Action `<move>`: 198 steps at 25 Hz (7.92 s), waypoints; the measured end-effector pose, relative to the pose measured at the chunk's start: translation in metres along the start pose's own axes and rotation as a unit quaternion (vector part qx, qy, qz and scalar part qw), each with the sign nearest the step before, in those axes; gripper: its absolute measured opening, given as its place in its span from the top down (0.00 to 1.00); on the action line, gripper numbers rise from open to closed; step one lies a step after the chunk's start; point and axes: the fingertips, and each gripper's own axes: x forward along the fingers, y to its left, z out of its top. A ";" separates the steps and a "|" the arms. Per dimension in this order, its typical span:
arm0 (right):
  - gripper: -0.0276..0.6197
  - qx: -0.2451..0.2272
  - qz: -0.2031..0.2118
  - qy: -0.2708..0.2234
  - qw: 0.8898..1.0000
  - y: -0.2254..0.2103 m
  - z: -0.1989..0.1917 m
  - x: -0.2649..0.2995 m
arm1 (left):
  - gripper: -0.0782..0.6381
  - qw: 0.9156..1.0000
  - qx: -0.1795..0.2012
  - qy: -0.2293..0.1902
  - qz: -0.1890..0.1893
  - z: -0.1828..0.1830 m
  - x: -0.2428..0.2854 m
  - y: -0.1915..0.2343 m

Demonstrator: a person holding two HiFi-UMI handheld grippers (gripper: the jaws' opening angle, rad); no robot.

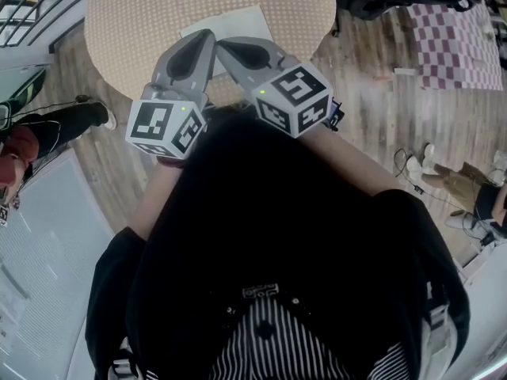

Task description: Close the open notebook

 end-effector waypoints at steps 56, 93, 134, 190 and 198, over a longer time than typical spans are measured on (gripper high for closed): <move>0.96 0.067 -0.041 0.094 0.992 -0.102 -0.025 0.120 | 0.89 0.985 -0.116 0.129 -0.026 -0.099 0.091 0.131; 0.95 0.133 -0.110 0.223 0.960 -0.236 -0.177 0.118 | 0.89 0.948 -0.164 0.270 -0.028 -0.225 0.169 0.127; 0.61 0.204 -0.141 0.387 0.888 -0.285 -0.307 0.103 | 0.89 0.886 -0.172 0.428 -0.054 -0.375 0.156 0.144; 0.74 0.138 0.235 0.370 0.888 0.053 -0.220 0.191 | 0.89 0.891 -0.422 0.168 0.018 -0.302 -0.054 0.242; 0.95 0.138 0.216 0.246 0.935 0.036 -0.135 0.183 | 0.89 0.931 -0.346 0.117 -0.029 -0.213 -0.042 0.223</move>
